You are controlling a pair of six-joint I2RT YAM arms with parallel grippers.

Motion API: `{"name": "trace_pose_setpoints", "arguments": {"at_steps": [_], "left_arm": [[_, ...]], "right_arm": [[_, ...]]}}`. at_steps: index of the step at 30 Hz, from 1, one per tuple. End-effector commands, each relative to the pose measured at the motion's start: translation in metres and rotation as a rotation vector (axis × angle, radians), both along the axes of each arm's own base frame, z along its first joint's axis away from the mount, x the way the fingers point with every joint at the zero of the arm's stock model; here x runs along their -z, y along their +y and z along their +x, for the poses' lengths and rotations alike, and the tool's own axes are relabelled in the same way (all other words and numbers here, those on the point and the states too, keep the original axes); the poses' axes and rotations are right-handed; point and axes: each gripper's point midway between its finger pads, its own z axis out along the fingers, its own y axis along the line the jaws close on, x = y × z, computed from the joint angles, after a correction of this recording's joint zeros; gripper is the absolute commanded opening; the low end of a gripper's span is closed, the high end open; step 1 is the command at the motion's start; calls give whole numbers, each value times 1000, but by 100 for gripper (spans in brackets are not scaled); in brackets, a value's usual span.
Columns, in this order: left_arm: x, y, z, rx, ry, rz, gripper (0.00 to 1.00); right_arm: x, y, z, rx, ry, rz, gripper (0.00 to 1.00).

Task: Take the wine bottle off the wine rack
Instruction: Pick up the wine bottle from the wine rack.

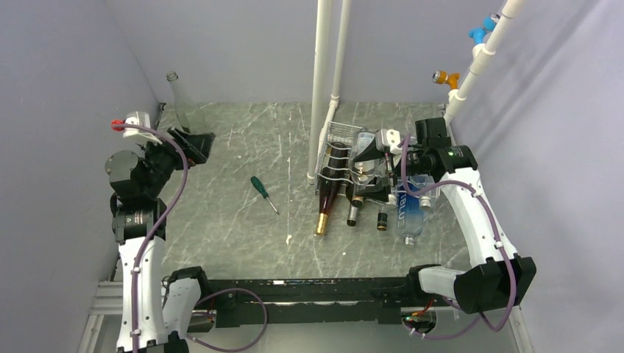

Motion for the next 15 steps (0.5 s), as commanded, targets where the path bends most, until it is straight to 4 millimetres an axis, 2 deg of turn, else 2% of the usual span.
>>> {"name": "trace_pose_setpoints", "arguments": {"at_steps": [1,6,15], "left_arm": [[7,-41,-25,240,102,-87,100],[17,-70,-47,387,168,-95,100],[18,-144,-88,598,159,2,100]], "right_arm": [[-15,-7,-8,11,-80,-22,100],[-11,-17,-14,59,-69,-64,100],[-17,-46,-18,215,-87,-57,100]]}}
